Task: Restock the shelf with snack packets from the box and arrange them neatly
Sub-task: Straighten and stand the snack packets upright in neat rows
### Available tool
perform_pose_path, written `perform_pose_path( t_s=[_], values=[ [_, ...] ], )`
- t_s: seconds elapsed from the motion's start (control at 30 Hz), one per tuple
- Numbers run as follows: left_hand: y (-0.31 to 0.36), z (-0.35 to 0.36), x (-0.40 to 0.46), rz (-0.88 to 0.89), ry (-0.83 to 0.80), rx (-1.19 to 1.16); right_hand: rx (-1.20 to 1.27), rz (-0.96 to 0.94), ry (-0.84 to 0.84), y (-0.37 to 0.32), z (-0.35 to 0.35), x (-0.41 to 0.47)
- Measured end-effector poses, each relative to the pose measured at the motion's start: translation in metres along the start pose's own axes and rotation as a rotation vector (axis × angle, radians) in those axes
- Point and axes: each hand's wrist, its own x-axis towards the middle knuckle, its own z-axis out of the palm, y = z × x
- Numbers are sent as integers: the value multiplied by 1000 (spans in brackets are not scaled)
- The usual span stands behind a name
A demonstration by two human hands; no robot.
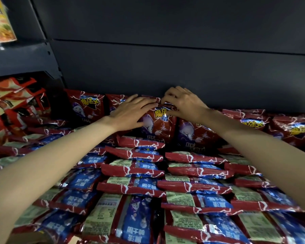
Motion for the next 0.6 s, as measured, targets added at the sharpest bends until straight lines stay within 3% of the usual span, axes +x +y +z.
perform_pose_path(
  t_s=[0.13, 0.23, 0.33, 0.4, 0.5, 0.6],
  values=[
    [0, 1, 1, 47, -38, 26, -71, -83, -53, 12, 0, -19],
    [-1, -13, -2, 29, 13, -90, -80, -84, -35, 11, -1, -18],
    [-9, -37, -24, -60, 122, -233, -26, -108, 48, 5, -6, -13],
    [-17, -53, -48, -147, 108, -290, 13, -146, 93, -4, -9, -6],
    [-38, -65, -91, -249, -127, -442, 92, -225, 68, -26, -8, 8],
    [-59, -60, -128, -288, -404, -500, 162, -233, -60, -54, -2, 22]
  ],
)
